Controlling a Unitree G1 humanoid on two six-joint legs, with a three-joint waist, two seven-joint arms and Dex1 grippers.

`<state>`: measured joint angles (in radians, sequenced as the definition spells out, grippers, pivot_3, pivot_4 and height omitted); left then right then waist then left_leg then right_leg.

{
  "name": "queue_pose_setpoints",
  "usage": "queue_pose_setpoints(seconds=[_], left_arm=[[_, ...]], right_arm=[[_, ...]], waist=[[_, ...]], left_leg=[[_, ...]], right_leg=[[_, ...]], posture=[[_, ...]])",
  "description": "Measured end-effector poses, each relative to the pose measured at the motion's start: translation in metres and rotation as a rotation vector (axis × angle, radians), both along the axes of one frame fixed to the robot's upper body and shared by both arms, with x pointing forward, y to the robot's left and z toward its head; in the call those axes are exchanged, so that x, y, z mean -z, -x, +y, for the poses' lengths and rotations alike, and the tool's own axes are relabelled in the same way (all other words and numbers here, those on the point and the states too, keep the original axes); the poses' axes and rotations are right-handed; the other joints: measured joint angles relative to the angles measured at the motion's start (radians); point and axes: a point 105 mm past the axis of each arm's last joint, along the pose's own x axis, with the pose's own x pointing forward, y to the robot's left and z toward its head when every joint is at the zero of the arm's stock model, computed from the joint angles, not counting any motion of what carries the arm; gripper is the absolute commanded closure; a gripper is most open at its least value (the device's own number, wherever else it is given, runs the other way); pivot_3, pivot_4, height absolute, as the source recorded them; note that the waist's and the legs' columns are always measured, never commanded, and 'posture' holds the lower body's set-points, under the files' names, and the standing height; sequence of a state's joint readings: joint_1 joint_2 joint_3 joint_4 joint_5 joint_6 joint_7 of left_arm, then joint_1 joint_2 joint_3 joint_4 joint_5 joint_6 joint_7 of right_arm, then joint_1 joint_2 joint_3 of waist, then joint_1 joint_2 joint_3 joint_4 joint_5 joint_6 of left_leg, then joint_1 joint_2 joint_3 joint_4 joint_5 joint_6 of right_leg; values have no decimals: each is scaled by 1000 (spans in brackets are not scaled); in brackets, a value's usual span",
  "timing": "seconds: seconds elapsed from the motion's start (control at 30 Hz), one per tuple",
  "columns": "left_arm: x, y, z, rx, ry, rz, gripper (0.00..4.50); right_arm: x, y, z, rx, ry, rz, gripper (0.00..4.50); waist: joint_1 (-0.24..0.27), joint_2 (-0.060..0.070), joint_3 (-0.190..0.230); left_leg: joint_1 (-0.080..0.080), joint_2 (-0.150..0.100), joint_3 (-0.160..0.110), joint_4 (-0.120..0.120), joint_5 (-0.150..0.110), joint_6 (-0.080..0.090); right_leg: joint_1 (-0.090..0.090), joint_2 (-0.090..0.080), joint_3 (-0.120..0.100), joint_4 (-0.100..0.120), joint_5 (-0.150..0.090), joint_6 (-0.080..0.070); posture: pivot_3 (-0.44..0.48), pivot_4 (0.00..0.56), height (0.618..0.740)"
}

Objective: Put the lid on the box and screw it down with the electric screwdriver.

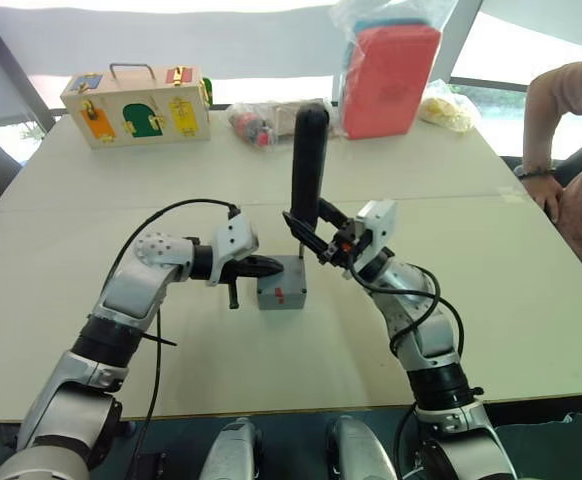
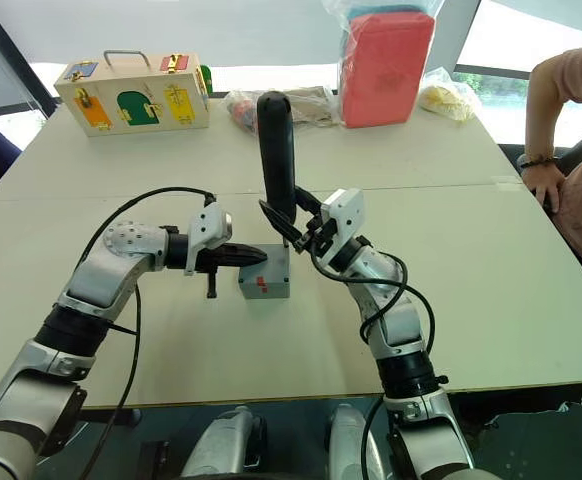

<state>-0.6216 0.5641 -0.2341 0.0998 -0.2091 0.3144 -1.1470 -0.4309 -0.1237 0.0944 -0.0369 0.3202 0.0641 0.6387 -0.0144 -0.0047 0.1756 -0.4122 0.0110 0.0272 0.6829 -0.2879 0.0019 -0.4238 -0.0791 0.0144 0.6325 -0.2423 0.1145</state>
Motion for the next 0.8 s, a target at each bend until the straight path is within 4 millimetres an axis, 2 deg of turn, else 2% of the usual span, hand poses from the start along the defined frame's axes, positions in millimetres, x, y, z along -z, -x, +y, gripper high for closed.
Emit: queue_pose_setpoints(seconds=[0.57,0.7,0.8], left_arm=[[6,-1,-2,-6,-21,-4,4500],[11,0,-1,-6,-32,-1,4500],[14,0,1,-6,-37,-1,4500]], right_arm=[[12,0,4,20,70,41,2642],[16,-3,4,29,71,90,2642],[18,-4,3,37,65,121,2642]], waist=[[-1,-1,-13],[-1,-3,-17],[-2,-5,-23]], left_leg=[[6,0,0,-1,0,1],[20,1,0,-4,-3,4],[24,1,0,-6,-4,6]], right_leg=[[6,1,0,-1,0,0],[20,0,0,-3,-4,-2],[22,0,0,-2,-6,-4]], posture=[[0,150,730],[0,150,730],[0,150,730]])
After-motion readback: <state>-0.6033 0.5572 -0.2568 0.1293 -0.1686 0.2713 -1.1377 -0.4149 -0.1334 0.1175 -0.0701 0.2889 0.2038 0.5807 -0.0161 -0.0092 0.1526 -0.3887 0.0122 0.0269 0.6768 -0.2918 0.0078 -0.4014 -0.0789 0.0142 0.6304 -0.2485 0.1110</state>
